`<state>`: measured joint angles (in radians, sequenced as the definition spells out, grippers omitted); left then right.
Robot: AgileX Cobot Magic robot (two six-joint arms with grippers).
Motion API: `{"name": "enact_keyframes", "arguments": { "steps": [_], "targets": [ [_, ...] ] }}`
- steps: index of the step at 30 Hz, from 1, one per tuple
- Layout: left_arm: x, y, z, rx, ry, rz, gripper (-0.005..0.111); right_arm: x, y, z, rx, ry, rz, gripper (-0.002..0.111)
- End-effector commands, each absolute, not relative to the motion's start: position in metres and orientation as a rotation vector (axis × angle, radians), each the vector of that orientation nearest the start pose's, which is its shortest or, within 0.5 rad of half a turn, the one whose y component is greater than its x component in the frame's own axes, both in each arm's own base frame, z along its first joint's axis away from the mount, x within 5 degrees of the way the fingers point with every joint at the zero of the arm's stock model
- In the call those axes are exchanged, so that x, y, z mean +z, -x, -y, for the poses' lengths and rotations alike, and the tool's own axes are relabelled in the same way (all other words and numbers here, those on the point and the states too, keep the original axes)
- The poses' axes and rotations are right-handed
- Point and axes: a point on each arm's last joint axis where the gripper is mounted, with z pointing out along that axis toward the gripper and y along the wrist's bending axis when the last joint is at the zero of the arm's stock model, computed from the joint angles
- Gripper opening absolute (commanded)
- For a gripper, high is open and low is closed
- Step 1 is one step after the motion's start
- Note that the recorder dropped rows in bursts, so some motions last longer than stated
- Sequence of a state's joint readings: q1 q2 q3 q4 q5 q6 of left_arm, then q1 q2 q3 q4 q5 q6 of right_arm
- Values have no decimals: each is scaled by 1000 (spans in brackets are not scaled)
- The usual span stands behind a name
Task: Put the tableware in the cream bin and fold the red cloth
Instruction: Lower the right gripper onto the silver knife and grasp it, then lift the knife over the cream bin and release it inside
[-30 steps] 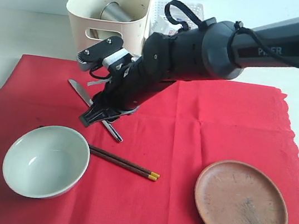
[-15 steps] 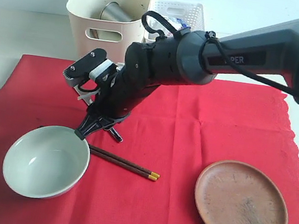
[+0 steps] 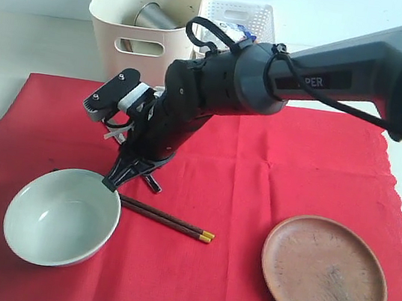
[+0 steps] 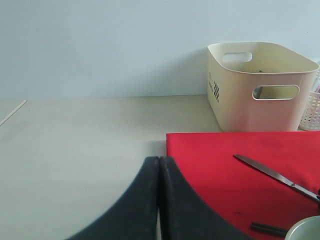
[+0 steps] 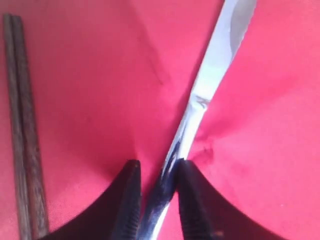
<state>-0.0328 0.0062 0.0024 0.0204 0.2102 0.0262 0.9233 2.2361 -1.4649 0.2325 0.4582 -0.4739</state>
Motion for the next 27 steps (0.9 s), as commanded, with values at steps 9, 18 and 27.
{"name": "enact_keyframes", "arguments": {
  "steps": [9,18,27],
  "targets": [
    [194,-56,1,14,-59,-1691,0,88,-262,-361,272,1650,-2260,0],
    [194,-56,1,14,-59,-1691,0,131,-263,-360,300,1599,-2200,0],
    [194,-56,1,14,-59,-1691,0,181,-261,-357,336,1534,-2109,0]
  ]
}}
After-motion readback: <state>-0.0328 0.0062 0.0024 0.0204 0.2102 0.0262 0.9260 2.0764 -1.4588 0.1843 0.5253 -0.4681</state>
